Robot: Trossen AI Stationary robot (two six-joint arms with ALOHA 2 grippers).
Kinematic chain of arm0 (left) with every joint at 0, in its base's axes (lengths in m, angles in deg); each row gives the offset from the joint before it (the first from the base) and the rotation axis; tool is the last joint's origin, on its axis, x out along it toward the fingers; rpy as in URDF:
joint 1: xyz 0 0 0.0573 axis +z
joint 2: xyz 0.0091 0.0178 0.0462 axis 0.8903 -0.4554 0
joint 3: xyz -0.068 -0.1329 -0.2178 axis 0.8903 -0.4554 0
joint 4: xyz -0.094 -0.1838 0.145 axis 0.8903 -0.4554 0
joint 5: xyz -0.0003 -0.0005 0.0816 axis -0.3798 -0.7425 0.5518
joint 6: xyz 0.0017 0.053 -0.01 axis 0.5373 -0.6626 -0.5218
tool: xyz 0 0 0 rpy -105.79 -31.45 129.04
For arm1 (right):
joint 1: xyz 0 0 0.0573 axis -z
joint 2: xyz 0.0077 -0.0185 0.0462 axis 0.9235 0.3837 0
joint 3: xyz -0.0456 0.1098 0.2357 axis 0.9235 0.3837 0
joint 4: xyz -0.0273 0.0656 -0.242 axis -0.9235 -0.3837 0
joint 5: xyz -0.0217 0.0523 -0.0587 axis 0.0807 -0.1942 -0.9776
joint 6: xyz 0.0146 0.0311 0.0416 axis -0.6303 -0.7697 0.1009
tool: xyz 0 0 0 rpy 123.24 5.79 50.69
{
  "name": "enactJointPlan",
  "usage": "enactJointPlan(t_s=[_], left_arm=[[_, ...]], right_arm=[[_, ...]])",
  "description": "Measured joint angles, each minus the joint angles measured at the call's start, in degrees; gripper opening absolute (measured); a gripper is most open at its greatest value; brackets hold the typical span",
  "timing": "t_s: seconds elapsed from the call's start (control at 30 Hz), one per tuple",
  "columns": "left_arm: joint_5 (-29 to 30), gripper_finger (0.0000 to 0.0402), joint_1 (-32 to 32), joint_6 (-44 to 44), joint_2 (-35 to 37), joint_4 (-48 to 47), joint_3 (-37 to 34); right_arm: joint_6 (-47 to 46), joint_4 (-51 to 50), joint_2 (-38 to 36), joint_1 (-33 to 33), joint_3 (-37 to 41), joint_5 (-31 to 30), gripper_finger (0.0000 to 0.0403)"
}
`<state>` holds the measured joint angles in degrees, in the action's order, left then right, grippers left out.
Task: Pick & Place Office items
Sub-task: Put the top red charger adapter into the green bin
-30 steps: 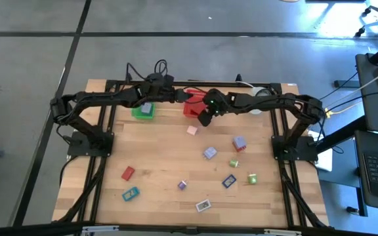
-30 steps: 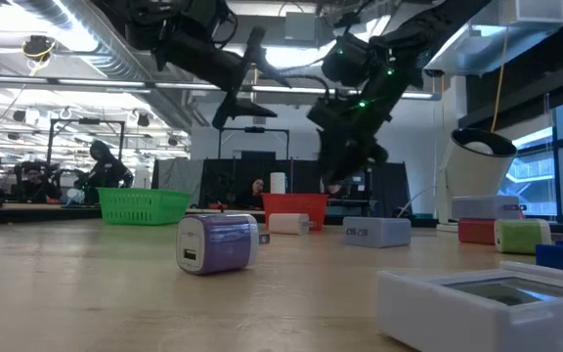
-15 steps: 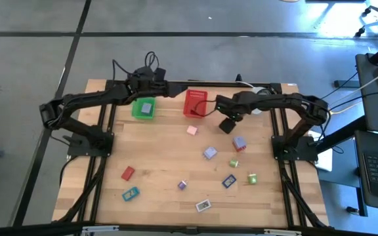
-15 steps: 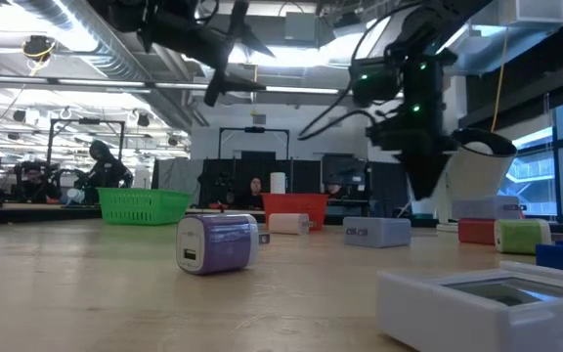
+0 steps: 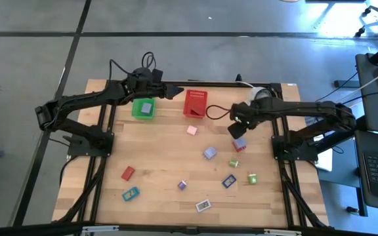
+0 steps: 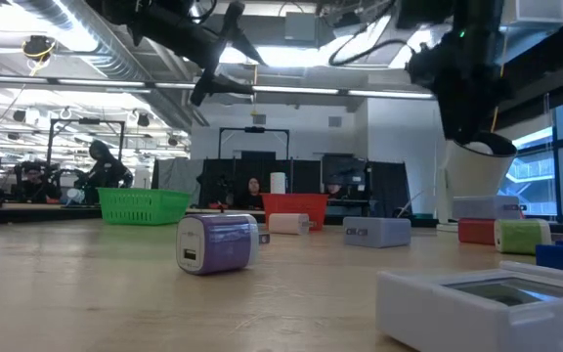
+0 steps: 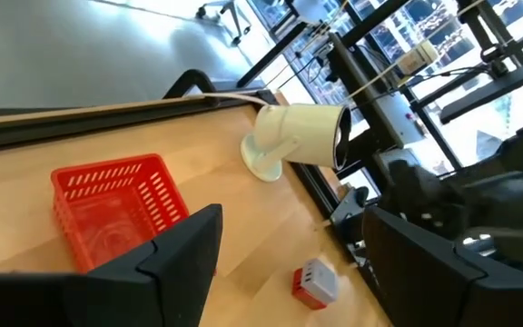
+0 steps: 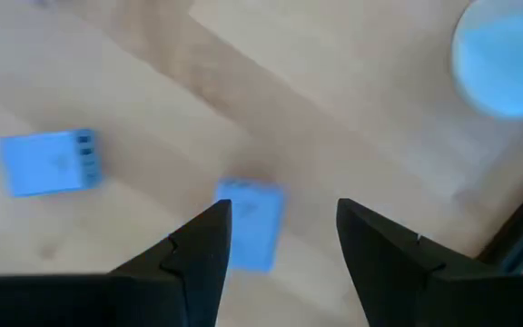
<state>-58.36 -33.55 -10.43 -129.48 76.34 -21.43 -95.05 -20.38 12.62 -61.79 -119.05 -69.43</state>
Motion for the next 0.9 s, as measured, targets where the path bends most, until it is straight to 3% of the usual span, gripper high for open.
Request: enactJointPlan(t_s=[0.33,0.57,0.73,0.9], left_arm=[[-0.37,0.0262,0.00,-3.48,0.00,-0.24,0.00],[-1.55,0.0262,0.00,-4.44,0.00,-0.24,0.00],[-1.57,0.0262,0.00,-4.38,0.00,-0.26,0.00],[-1.49,0.0262,0.00,-2.80,0.00,-0.24,0.00]], right_arm=[[-13.64,1.81,1.96,-10.11,2.10,0.15,0.0266],[-13.31,8.43,3.46,-9.39,9.57,2.95,0.0306],[-12.38,19.61,3.39,-7.89,17.14,7.46,0.0311],[-13.40,21.11,3.50,-7.28,19.96,6.13,0.0311]])
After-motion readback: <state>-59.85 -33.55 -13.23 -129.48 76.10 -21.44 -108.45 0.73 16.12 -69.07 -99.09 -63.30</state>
